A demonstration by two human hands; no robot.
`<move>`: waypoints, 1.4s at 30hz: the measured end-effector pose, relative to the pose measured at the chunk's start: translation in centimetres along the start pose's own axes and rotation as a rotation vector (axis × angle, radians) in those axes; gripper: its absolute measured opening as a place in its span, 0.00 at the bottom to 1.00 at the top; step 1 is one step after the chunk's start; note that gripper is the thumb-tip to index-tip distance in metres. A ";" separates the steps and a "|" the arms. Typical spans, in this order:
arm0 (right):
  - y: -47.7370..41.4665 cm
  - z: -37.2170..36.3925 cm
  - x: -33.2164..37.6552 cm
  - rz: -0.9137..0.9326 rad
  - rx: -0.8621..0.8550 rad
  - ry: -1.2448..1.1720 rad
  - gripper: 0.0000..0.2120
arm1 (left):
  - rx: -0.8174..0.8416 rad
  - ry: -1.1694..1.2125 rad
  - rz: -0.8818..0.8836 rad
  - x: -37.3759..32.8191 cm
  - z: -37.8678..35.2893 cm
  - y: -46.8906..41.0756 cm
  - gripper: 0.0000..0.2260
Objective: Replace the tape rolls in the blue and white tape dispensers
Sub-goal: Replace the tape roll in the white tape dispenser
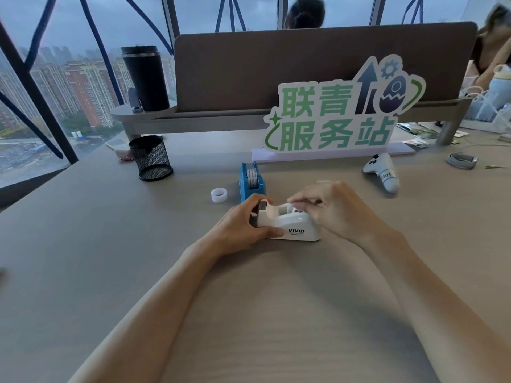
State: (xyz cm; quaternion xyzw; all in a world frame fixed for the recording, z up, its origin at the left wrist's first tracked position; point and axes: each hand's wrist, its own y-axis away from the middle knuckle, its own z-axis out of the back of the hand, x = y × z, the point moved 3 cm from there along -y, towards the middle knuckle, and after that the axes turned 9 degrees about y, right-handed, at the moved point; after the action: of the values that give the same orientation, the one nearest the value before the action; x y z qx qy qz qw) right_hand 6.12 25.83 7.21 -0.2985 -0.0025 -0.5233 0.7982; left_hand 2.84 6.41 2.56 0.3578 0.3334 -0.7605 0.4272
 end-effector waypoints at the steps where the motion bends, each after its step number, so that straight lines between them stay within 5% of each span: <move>1: -0.1 0.3 -0.3 -0.011 -0.012 0.000 0.08 | 0.000 -0.008 0.004 0.0 0.0 0.0 0.26; 6: 0.1 0.2 -0.4 0.043 -0.165 0.007 0.07 | -0.036 -0.027 0.020 0.0 0.0 0.0 0.26; 12: -0.1 0.4 -1.2 -0.214 -0.379 -0.277 0.07 | -0.186 -0.141 0.039 0.6 0.4 -0.4 0.33; 17: 0.0 -0.8 -1.1 -0.441 -0.280 -0.552 0.07 | -0.387 -0.333 -0.372 -1.8 0.2 0.6 0.30; 22: 0.3 -1.6 0.5 -0.432 -0.214 -0.612 0.07 | -0.376 -0.280 -0.517 -3.6 -0.7 1.1 0.20; 30: 0.5 -1.0 0.4 -0.419 -0.130 -0.509 0.03 | -0.378 -0.256 -0.455 -3.4 -0.9 1.1 0.11; 42: 0.8 -0.4 -2.0 -0.261 0.389 -0.043 0.03 | -0.346 -0.241 -0.429 -3.1 -0.9 1.3 0.11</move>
State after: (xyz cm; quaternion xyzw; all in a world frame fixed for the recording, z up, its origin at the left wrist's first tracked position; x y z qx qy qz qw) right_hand 5.80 27.53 5.83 -0.1471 -0.1589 -0.6052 0.7660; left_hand 5.37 7.87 4.37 0.1080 0.4729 -0.8022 0.3481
